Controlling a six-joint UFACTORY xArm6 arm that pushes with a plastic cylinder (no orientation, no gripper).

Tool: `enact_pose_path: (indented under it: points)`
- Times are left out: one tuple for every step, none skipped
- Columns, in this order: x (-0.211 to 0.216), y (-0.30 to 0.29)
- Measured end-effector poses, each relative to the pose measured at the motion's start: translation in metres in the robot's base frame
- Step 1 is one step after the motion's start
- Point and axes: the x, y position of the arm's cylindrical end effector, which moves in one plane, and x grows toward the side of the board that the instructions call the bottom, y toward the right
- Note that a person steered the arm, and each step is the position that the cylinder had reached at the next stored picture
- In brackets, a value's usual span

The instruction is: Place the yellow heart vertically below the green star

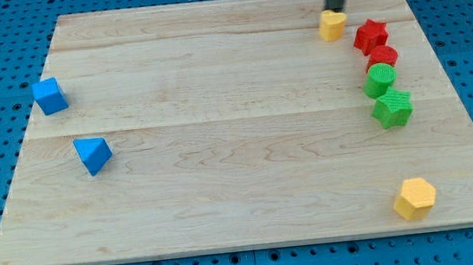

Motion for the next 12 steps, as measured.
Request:
enact_pose_path:
  points:
    - [0.028,-0.056]
    - [0.016,-0.067]
    - [-0.016,-0.043]
    - [0.011,0.015]
    - [0.074,0.015]
    - [0.142,0.015]
    - [0.167,0.016]
    - [0.213,0.017]
    - [0.221,0.005]
    - [0.247,0.015]
    - [0.228,-0.019]
    - [0.228,0.022]
